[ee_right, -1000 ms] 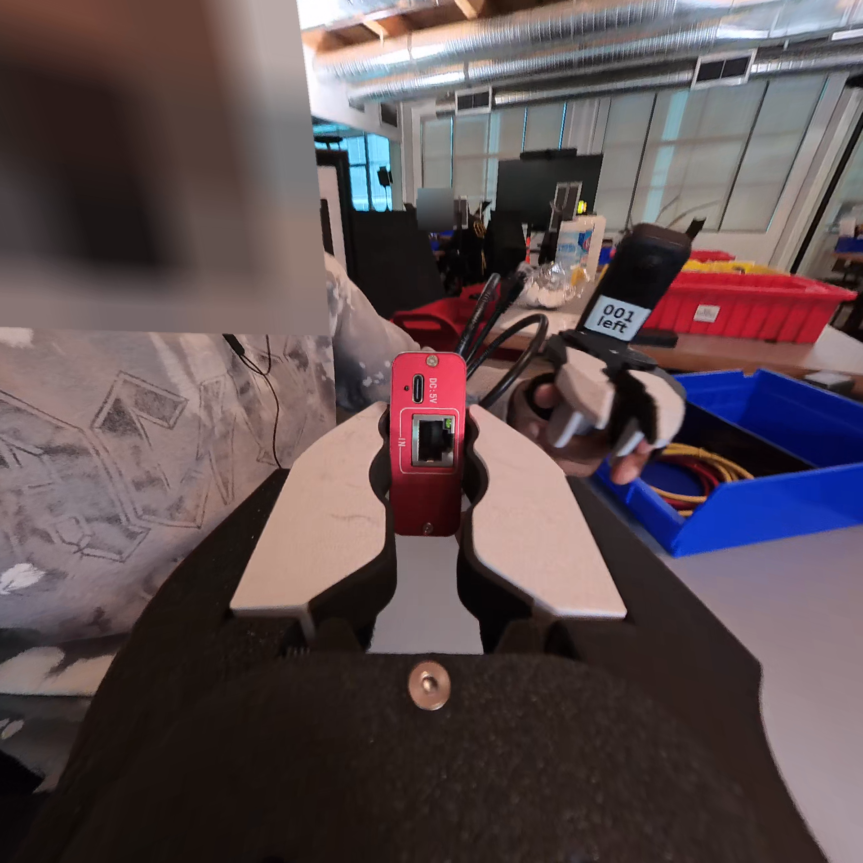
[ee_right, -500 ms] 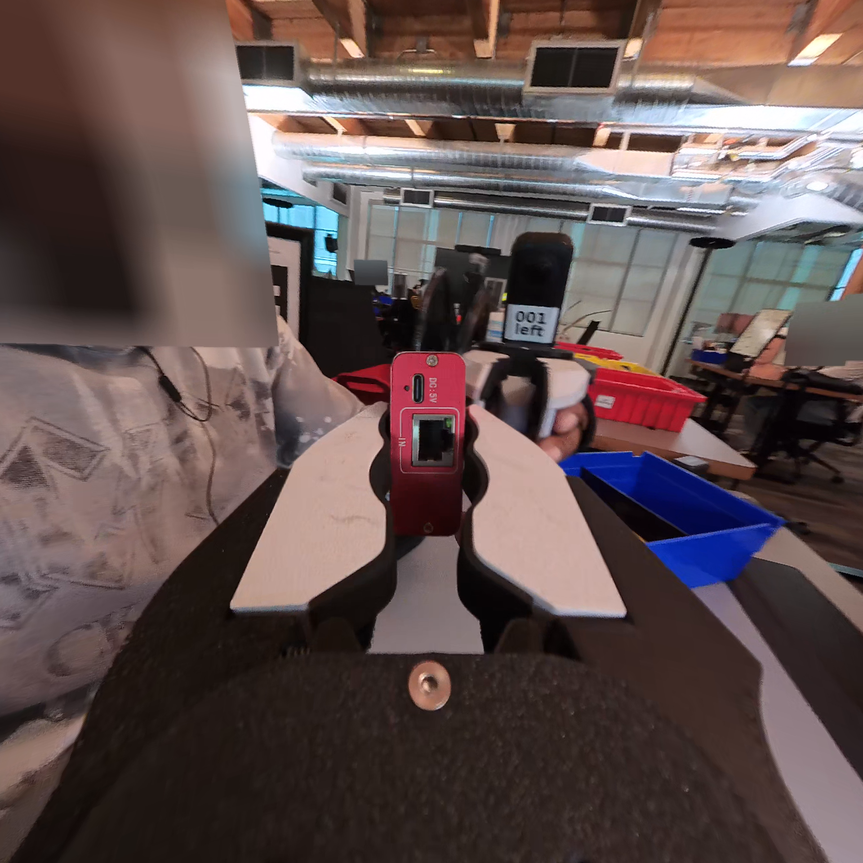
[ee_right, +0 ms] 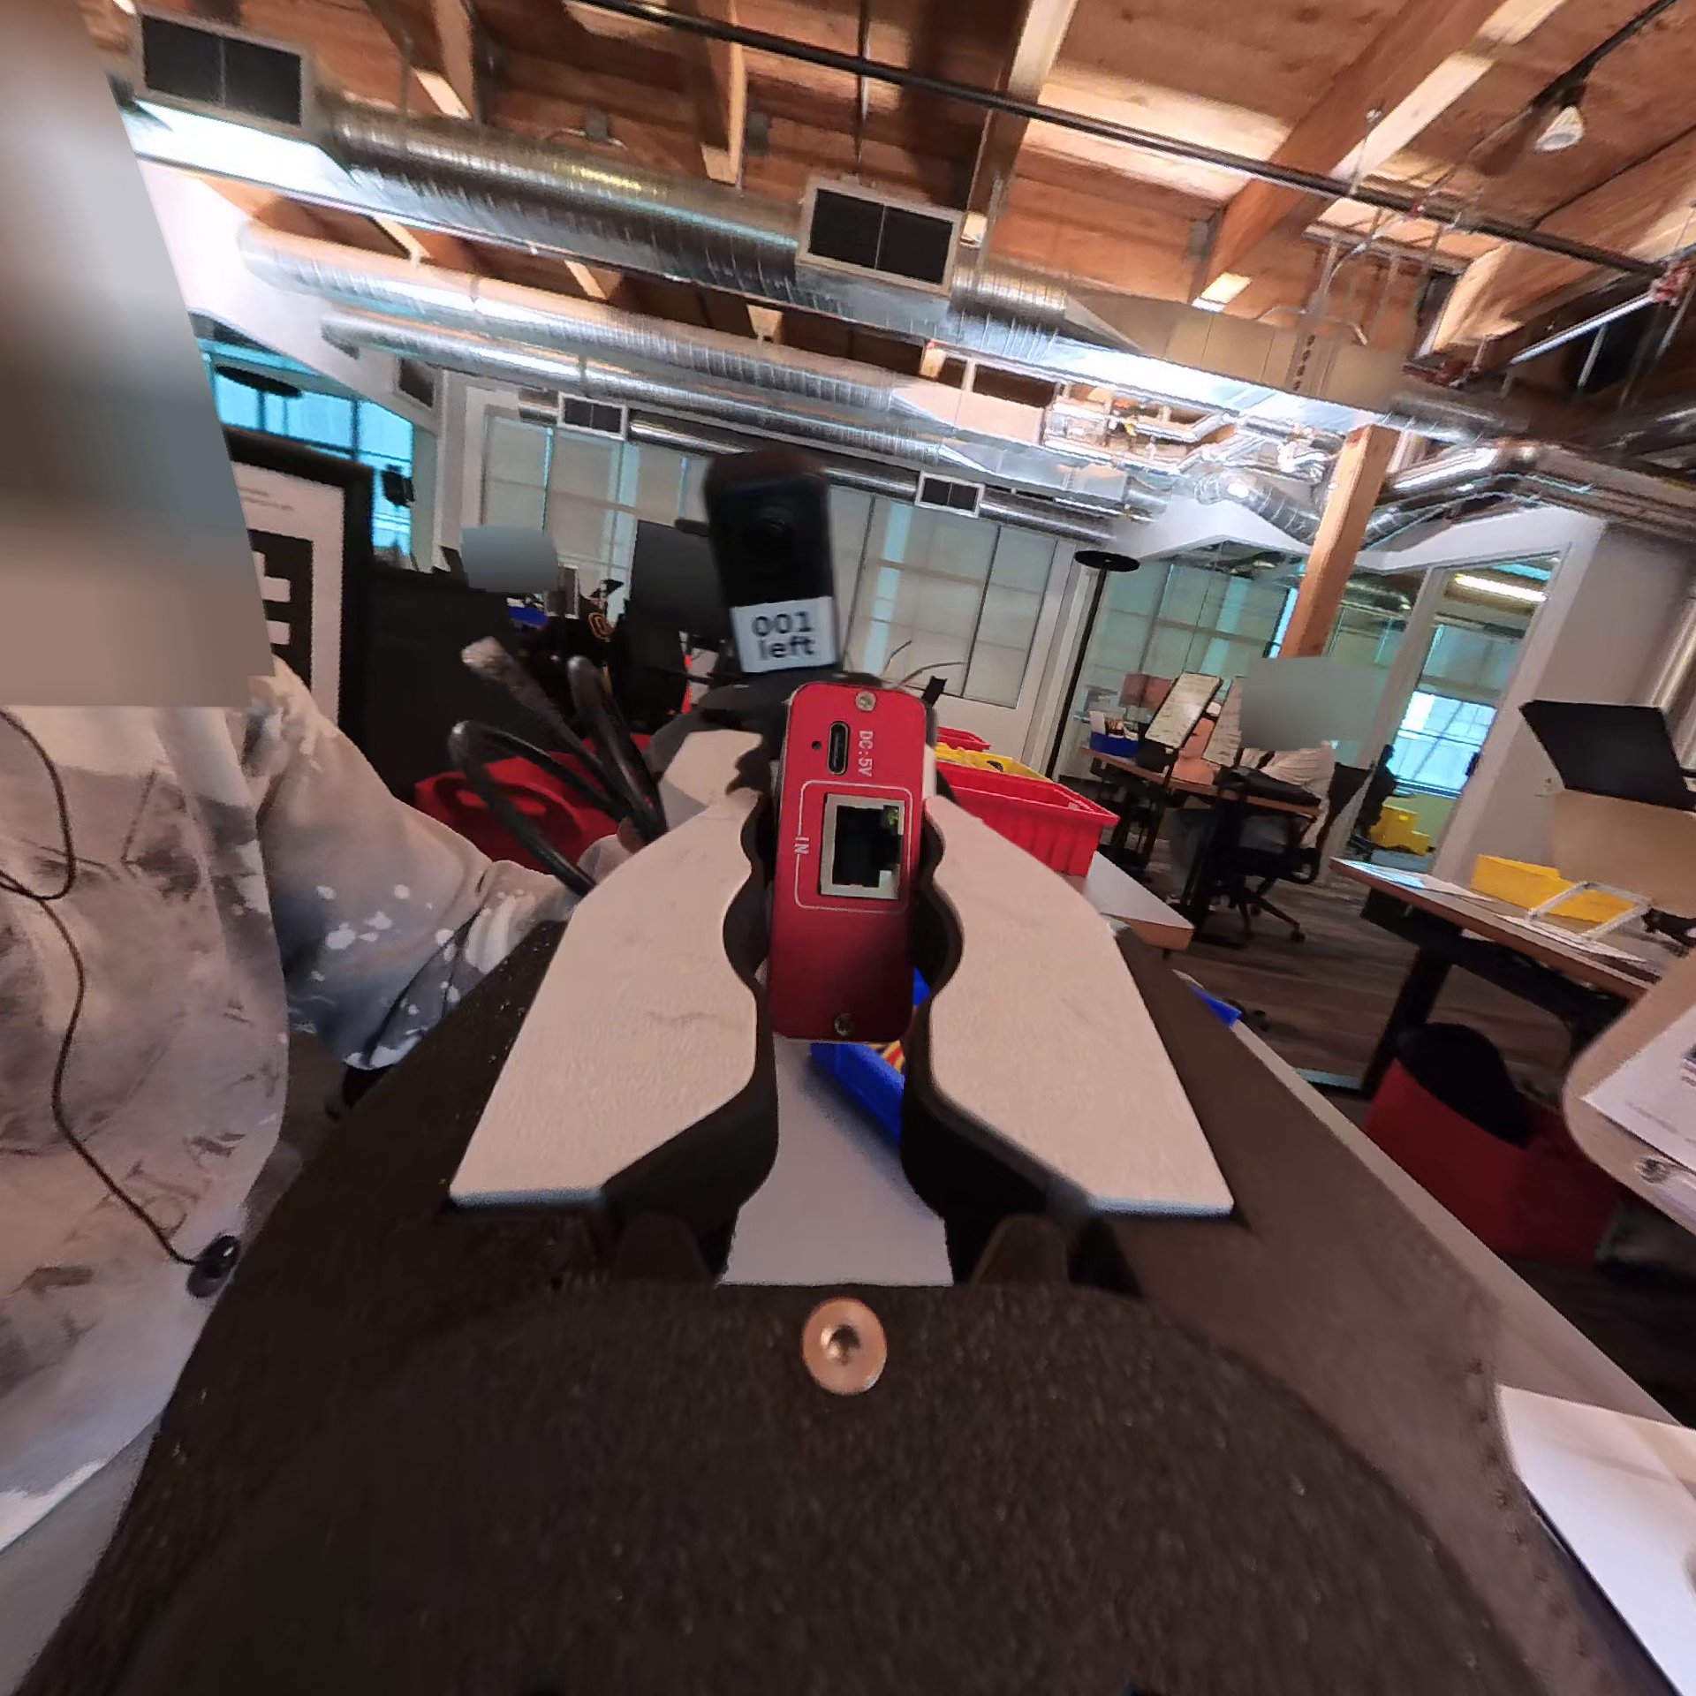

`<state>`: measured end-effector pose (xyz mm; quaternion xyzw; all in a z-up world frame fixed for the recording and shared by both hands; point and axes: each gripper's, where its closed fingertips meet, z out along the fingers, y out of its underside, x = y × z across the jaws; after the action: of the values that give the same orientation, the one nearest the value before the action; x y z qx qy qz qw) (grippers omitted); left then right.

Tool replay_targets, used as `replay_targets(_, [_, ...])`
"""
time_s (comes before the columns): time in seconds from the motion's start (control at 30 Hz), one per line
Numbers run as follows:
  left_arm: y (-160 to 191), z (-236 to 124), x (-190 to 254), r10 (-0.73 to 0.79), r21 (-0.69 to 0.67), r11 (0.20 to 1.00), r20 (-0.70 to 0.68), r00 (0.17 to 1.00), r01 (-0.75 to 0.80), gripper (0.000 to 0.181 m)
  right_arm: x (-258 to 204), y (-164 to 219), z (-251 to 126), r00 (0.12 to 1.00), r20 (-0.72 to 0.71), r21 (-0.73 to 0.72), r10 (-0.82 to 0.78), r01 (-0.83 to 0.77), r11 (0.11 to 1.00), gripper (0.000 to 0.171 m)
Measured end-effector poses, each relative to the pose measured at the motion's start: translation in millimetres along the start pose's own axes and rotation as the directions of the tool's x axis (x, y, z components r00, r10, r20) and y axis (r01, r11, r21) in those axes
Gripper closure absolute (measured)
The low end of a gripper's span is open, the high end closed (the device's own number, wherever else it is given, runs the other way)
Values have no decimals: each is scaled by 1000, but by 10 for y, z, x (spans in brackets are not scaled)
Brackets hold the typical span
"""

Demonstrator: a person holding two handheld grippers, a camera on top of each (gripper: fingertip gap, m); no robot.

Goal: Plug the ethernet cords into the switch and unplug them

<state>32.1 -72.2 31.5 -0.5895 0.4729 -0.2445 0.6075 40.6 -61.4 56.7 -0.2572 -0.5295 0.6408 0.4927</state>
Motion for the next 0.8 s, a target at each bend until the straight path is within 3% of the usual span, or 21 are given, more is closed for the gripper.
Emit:
replay_targets(0.07, [30,-22,-4,-59,13,998,-33,998,59,141,-33,75,43,1000,26,3,18,-18,1000,144])
replay_targets(0.3, [205,-63,-114,10,-108,994,38,999,-6,153,37,315,149,1000,-20,-44,19,-20,999,144])
replay_targets(0.4, [344,-146,-122,36,-211,977,29,999,-29,154,59,492,158,998,-46,-231,-42,30,972,144])
replay_targets(0.57, [614,-258,-64,94,-410,908,-2,996,-87,154,0,824,81,986,-12,-570,-168,132,811,138])
replay_targets(0.8, [704,-173,63,106,-456,882,-57,993,-121,154,-105,1064,155,979,54,-622,-197,188,760,142])
